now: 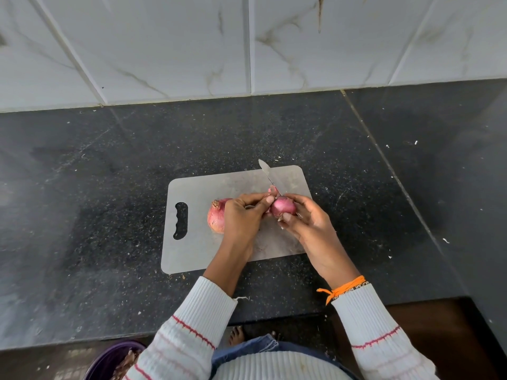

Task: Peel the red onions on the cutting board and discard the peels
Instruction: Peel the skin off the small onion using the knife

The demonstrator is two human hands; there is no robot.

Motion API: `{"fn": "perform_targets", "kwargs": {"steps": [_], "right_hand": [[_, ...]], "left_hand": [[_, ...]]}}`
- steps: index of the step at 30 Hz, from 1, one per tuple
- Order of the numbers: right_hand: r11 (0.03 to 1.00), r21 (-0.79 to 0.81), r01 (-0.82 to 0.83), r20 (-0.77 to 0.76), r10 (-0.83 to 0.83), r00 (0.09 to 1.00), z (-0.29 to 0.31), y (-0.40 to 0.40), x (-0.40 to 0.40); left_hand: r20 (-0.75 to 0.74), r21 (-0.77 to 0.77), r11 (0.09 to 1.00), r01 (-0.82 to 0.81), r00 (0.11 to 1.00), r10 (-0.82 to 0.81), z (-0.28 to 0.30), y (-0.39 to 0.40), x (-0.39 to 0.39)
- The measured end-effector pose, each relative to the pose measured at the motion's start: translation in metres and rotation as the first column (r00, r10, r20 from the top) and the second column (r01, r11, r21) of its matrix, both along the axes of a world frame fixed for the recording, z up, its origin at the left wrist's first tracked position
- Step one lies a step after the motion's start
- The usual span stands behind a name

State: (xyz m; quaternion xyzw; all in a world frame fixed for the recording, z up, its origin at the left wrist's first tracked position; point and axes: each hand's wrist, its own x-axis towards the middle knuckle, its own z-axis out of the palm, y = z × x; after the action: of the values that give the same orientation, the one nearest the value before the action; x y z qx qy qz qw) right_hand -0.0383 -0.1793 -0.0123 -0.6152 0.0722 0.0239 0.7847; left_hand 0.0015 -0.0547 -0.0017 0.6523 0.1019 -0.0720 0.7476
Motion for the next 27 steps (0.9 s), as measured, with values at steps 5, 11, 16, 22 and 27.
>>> {"fn": "perform_targets", "kwargs": {"steps": [5, 11, 16, 22, 27], "right_hand": [[0.999, 0.029, 0.041, -0.034, -0.04, 0.999, 0.0, 0.003, 0.0], [0.975, 0.223, 0.025, -0.075, -0.008, 0.997, 0.003, -0.001, 0.003], [0.917, 0.392, 0.072, -0.097, -0.037, 0.995, 0.007, -0.005, 0.004], [0.922, 0.378, 0.084, -0.148, -0.029, 0.989, 0.01, -0.001, 0.003], [0.955, 0.288, 0.076, -0.157, -0.031, 0.987, 0.012, 0.002, 0.001]], "left_hand": [[0.047, 0.021, 0.999, 0.028, 0.998, -0.029, 0.002, -0.001, -0.002], [0.029, 0.007, 0.999, -0.053, 0.998, 0.053, 0.003, 0.002, -0.001], [0.105, 0.093, 0.996, -0.015, 0.994, 0.005, 0.004, 0.003, 0.001], [0.256, 0.393, 0.918, 0.058, 0.952, -0.169, 0.004, 0.002, -0.003], [0.334, 0.407, 0.912, 0.053, 0.921, -0.202, 0.008, 0.003, -0.002]]}}
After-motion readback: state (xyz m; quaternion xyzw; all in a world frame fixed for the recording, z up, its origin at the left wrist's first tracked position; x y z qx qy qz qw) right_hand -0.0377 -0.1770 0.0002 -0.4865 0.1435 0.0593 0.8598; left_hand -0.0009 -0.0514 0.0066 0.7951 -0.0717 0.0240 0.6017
